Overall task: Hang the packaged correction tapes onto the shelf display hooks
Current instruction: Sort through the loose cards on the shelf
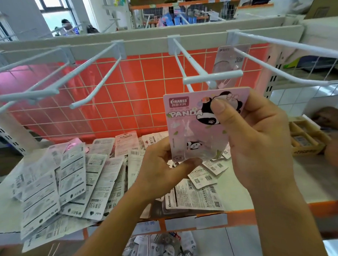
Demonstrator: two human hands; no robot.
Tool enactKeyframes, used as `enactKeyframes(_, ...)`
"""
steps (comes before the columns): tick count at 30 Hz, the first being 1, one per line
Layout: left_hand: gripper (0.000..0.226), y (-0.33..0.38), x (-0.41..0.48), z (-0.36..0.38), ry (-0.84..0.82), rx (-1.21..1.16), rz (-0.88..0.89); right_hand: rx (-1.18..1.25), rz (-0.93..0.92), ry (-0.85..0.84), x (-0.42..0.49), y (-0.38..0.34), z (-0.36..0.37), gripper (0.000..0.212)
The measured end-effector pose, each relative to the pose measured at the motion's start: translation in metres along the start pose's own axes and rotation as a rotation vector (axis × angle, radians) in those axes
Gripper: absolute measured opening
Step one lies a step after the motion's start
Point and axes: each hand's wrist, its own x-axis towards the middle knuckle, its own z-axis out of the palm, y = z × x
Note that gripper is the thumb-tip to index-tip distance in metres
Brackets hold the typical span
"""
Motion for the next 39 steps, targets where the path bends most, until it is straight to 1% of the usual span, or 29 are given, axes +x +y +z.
enactKeyframes(5,0.027,0.001,-0.002,-0.002,-0.007,0.008,-0.019,-0.029,0.005,0.023,0.0,0.0,0.002,0.014)
enactKeyframes(10,0.028,0.001,-0.002,-0.001,-0.007,-0.007,-0.011,-0.05,-0.012,0.032,0.0,0.0,0.003,0.013)
enactKeyframes(15,0.026,-0.002,-0.004,0.0,-0.01,-0.036,-0.026,-0.085,-0.028,0.016,-0.001,-0.001,0.004,0.017)
enactKeyframes(24,0.027,-0.007,-0.004,-0.002,-0.024,-0.092,-0.01,-0.057,-0.006,0.005,-0.001,0.001,0.004,0.018)
enactKeyframes(28,0.017,-0.008,-0.004,-0.001,-0.031,-0.108,0.022,-0.086,0.001,-0.013,0.0,0.0,0.005,0.014)
enactKeyframes(31,0.013,-0.007,-0.004,-0.001,-0.02,-0.112,0.004,-0.087,0.02,0.0,0.002,0.004,0.004,0.011)
enactKeyframes(33,0.015,-0.01,-0.003,-0.002,-0.008,-0.13,-0.006,-0.097,0.033,0.018,0.006,0.007,0.004,0.014)
enactKeyframes(35,0.023,-0.014,0.0,-0.002,0.019,-0.115,-0.009,-0.12,0.047,0.026,0.012,0.011,0.003,0.017)
enactKeyframes(37,0.029,-0.022,0.007,-0.002,0.055,-0.063,-0.061,-0.175,0.065,0.047,0.023,0.017,0.005,0.017)
enactKeyframes(39,0.029,-0.026,0.018,-0.004,0.073,0.016,-0.112,-0.227,0.101,0.085,0.041,0.031,0.004,0.016)
